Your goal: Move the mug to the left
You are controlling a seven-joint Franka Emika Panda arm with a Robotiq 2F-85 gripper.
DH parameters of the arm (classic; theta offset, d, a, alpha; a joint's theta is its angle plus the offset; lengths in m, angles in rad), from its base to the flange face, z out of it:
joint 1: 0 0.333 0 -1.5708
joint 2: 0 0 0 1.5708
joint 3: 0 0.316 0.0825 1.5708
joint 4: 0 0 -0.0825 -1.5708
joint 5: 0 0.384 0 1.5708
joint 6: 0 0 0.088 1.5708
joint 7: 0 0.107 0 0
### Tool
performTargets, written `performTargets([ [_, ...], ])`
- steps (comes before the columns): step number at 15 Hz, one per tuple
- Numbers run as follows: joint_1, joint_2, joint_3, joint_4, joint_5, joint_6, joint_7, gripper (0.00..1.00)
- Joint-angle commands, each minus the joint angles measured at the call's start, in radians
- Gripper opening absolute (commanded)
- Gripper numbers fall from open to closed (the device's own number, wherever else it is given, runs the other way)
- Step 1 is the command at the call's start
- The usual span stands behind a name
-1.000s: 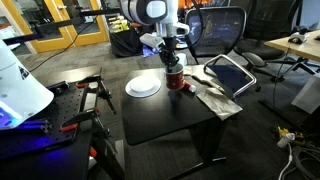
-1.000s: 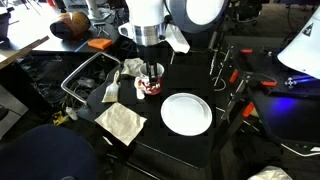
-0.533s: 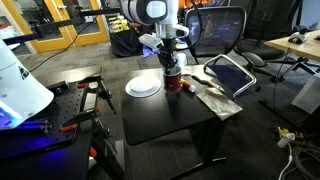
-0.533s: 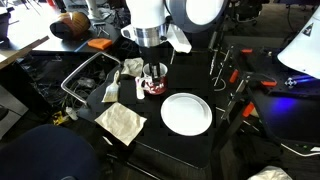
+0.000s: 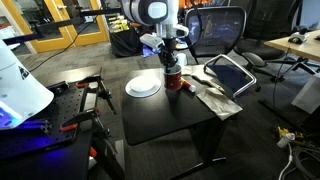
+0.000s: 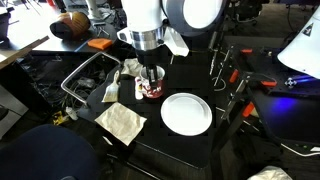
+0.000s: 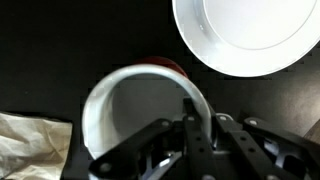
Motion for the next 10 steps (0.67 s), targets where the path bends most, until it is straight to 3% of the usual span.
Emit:
performTargets([
  [1, -0.001, 0.019, 0.012, 0.055, -0.003, -0.045, -0.008, 0.02],
  [10, 0.008, 0.048, 0.018, 0.096, -0.007, -0.044, -0.01, 0.02],
])
